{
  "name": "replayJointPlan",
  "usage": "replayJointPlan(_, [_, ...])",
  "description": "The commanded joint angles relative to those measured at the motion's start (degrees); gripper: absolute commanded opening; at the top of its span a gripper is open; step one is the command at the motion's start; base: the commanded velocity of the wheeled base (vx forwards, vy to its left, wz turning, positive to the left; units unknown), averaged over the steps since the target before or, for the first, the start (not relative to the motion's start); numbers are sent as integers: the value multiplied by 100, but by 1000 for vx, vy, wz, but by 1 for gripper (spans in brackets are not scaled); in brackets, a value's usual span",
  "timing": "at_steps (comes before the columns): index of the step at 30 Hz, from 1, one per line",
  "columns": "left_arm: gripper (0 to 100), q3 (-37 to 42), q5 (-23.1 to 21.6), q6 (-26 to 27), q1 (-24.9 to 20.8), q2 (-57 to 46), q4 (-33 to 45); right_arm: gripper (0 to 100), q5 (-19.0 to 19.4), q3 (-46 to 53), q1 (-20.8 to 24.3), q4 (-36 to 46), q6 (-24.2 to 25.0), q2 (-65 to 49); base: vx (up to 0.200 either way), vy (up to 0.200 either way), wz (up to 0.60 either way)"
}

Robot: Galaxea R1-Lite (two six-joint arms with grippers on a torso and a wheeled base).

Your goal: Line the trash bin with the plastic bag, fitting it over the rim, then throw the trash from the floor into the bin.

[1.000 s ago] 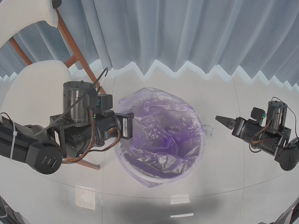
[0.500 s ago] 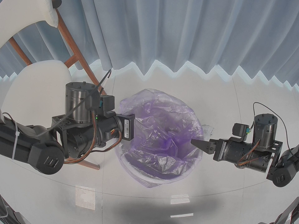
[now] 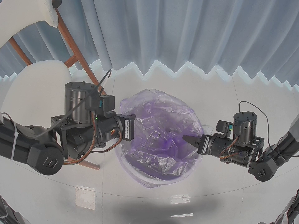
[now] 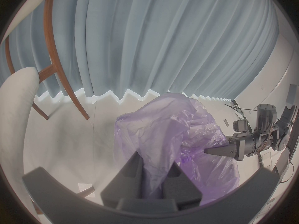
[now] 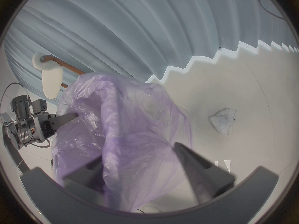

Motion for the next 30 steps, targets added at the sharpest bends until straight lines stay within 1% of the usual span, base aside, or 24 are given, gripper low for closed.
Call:
replayJointPlan(1, [0, -2, 6, 0, -3, -35, -3, 0, -5, -5, 10, 4, 5, 113, 0, 0, 0])
replayJointPlan(4, [0, -2, 6, 18, -3, -44, -3, 0, -49, 56, -25, 4, -4, 96, 0, 0, 0])
replayJointPlan(8, [0, -2, 6, 18, -65, -62, -3, 0, -207, 74, -78, -14, 5, 78, 0, 0, 0])
replayJointPlan(11, [0, 33, 6, 62, -284, -70, 5, 0, -304, 74, -78, 13, 5, -1, 0, 0, 0])
replayJointPlan(13, [0, 121, 6, 255, -337, -62, -3, 0, -339, 83, -78, 13, -4, -10, 0, 0, 0])
replayJointPlan(14, [0, 174, 6, 440, -337, -70, -21, 0, -356, 74, -78, 4, -4, -10, 0, 0, 0])
replayJointPlan(16, [0, 218, 6, 580, -328, -53, -153, 0, -400, 65, -78, 4, -4, -36, 0, 0, 0])
replayJointPlan(17, [100, 218, 6, 572, -328, -53, -302, 0, -418, 65, -87, 13, -4, -45, 0, 0, 0])
replayJointPlan(21, [100, 191, -65, 545, -302, -229, -627, 0, -444, 127, -148, 13, -4, -115, 0, 0, 0])
replayJointPlan(24, [100, 191, -73, 466, -276, -510, -663, 0, -444, 329, -192, -31, -12, -150, 0, 0, 0])
replayJointPlan(26, [100, 288, -38, 264, -240, -835, -654, 0, -444, 470, -280, -49, 23, -185, 0, 0, 0])
replayJointPlan(28, [100, 376, -30, 167, -170, -985, -645, 0, -435, 514, -324, -75, 67, -247, 0, 0, 0])
replayJointPlan(30, [100, 666, -30, 80, 120, -1195, -610, 0, -409, 619, -482, -137, 234, -370, 0, 0, 0])
